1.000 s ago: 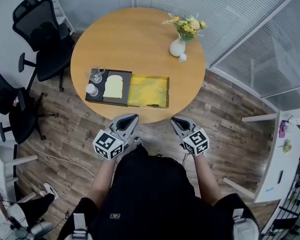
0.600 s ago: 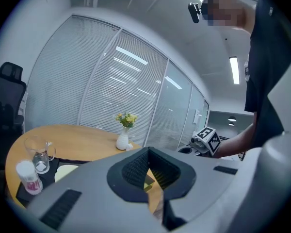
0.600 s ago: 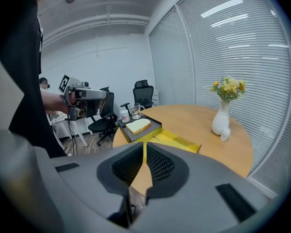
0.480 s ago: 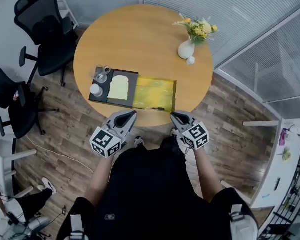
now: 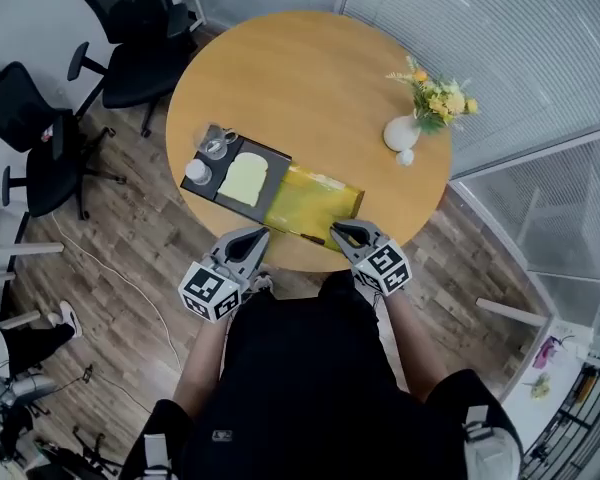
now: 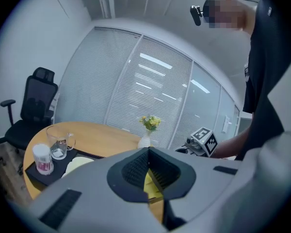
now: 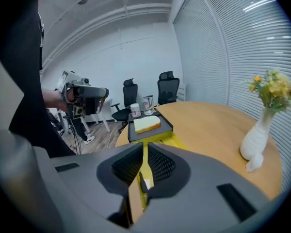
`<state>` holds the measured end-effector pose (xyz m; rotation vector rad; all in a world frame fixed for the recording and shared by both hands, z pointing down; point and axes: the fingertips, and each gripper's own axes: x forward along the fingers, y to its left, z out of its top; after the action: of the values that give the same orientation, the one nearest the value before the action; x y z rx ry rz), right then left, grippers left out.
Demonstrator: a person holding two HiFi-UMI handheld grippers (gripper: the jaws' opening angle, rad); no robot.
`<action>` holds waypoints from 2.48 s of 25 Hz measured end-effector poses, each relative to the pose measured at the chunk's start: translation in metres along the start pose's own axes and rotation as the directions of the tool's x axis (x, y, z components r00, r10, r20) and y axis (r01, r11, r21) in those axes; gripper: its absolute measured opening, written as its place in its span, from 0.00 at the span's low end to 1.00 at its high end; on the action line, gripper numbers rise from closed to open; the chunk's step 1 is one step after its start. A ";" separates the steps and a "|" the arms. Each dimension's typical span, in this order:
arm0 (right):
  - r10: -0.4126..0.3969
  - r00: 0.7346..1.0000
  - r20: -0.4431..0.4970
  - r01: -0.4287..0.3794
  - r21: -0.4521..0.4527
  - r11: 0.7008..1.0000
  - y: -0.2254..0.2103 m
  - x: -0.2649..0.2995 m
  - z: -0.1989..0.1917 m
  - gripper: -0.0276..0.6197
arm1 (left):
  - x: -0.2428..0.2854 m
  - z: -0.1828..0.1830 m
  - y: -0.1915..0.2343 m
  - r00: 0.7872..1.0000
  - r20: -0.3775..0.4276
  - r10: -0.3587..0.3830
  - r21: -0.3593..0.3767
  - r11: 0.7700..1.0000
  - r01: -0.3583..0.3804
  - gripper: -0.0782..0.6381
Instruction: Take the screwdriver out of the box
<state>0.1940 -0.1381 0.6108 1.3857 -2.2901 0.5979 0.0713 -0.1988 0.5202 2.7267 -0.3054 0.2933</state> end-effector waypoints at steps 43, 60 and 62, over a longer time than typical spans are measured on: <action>0.148 0.740 -0.656 -0.512 -0.406 0.757 -0.026 0.107 -0.135 0.38 | -0.003 -0.016 -0.004 0.927 0.011 0.374 -0.122 0.921 -0.370 0.12; 0.164 0.716 -0.678 -0.501 -0.336 0.798 -0.008 0.120 -0.140 0.35 | -0.006 -0.014 0.003 0.925 0.014 0.380 -0.124 0.918 -0.375 0.12; 0.143 0.723 -0.676 -0.504 -0.374 0.779 -0.009 0.121 -0.140 0.32 | -0.006 -0.013 0.004 0.925 0.018 0.379 -0.125 0.919 -0.374 0.12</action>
<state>0.1658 -0.1528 0.7935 0.3913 -1.9266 0.3767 0.0622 -0.1962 0.5314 2.5420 -0.8380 0.3098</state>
